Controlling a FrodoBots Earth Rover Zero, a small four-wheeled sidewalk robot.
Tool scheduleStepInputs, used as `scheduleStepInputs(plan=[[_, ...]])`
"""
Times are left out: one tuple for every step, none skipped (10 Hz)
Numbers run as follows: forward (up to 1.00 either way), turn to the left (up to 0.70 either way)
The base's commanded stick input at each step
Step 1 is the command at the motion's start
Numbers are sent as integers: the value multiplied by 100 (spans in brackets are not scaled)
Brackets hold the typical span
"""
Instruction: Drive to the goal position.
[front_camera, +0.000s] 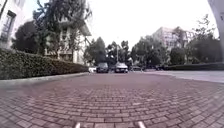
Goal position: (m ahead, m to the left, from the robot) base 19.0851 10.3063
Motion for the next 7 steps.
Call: scheduleStepInputs(plan=[[70,0],[70,0],[70,0],[70,0],[70,0],[70,-12],[70,-14]])
